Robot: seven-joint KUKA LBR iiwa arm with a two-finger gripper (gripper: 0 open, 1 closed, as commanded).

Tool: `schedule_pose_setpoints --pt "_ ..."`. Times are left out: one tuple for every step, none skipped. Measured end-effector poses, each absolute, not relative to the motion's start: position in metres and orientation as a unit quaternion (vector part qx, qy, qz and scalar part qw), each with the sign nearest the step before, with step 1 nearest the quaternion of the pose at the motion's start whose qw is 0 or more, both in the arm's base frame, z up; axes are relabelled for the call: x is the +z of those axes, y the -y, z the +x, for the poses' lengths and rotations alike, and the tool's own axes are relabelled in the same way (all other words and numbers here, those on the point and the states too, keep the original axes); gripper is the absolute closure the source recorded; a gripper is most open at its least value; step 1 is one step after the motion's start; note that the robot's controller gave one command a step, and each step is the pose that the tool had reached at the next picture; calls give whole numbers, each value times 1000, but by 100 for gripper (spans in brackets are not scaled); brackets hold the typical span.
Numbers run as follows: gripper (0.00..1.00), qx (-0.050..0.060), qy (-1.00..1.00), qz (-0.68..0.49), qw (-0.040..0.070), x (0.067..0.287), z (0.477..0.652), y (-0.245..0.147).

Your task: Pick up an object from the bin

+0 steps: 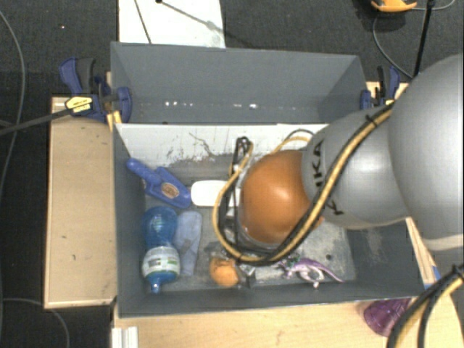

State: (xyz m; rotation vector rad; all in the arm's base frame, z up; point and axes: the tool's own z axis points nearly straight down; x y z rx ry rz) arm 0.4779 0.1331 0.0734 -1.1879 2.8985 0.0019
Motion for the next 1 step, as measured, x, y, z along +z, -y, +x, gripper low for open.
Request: schedule_pose_setpoints --pt "100 1 -920 -392 2 113 476 -127"
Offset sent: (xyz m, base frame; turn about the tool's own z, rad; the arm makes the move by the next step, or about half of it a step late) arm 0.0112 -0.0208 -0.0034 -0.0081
